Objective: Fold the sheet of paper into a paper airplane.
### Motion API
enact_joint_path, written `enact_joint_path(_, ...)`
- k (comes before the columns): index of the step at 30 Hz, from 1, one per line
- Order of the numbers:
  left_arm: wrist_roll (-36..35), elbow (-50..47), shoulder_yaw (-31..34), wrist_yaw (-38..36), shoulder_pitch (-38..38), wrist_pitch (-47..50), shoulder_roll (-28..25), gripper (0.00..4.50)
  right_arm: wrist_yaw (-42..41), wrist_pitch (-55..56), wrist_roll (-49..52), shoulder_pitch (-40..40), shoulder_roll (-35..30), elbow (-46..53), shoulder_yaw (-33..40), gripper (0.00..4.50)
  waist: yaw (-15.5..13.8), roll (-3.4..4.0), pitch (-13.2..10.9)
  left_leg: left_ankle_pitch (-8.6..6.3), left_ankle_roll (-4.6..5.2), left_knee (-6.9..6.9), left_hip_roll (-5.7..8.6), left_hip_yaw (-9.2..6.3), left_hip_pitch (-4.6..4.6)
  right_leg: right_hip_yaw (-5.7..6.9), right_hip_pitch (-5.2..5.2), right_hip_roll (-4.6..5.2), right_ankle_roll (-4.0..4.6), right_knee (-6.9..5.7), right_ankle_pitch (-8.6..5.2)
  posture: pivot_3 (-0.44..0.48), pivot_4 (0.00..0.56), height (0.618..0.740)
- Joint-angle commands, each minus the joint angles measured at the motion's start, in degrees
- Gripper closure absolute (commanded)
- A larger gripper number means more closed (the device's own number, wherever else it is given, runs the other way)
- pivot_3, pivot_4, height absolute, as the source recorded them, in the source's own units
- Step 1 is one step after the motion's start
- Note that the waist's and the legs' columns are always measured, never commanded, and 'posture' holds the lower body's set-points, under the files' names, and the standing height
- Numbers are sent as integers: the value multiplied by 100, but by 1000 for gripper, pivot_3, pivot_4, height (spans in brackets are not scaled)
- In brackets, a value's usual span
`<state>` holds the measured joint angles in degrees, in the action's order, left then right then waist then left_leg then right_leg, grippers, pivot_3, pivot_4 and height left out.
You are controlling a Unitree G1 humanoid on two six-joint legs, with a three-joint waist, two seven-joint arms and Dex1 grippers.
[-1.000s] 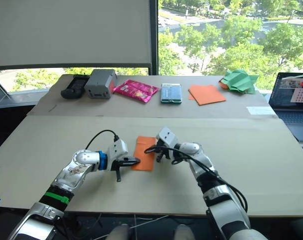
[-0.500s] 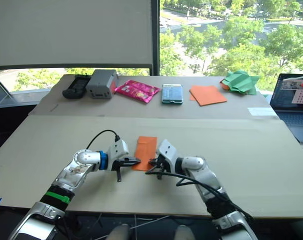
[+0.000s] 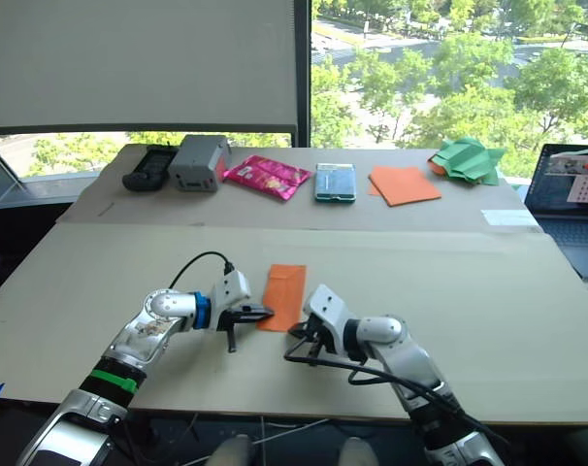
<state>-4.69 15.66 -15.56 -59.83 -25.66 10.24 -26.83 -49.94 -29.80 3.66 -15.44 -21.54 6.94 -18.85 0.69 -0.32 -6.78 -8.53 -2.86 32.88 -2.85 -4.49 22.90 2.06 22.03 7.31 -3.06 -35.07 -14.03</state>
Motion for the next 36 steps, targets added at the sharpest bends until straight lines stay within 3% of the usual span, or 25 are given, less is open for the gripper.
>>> enact_joint_path(1,21,-38,59,23,-1,132,-74,4500,43,-290,146,145,-50,49,-5,4446,0,-3,-3,0,0,0,0,0,1,0,1,0,0,0,0,0,150,702)
enact_joint_path(7,-530,-806,768,47,106,703,-431,4500,263,-614,1315,66,179,1330,1120,4446,8,-7,-45,19,30,-1,-1,-1,38,2,18,0,-5,-3,4,0,150,702)
enact_joint_path(11,-693,-1144,930,59,184,953,-612,4500,514,-925,1630,110,156,1765,1376,4446,-1,-13,-64,28,45,-9,-2,-5,34,7,24,-1,-4,1,3,0,150,702)
enact_joint_path(15,-623,-1055,886,124,193,903,-611,4500,725,-1012,1672,167,71,1810,1409,4446,-55,-13,-67,-2,-3,-8,-1,0,37,9,21,3,-3,19,1,0,150,702)
enact_joint_path(25,-248,-216,248,179,-606,423,148,4500,987,-1100,1974,80,-62,1945,1518,4446,-138,-23,-73,0,0,-4,1,1,42,10,20,4,-6,17,3,0,150,702)
enact_joint_path(28,-88,262,48,186,-1008,152,513,4500,1103,-1167,2092,-110,-13,1969,1607,4446,-138,-25,-74,27,42,-1,2,1,44,10,17,4,-8,16,4,0,150,702)
enact_joint_path(36,68,983,-189,83,-1448,-286,1068,4500,1472,-1229,2151,-552,49,1870,1641,4446,-119,-28,-76,29,46,-4,2,1,54,9,11,3,-11,12,7,0,150,702)
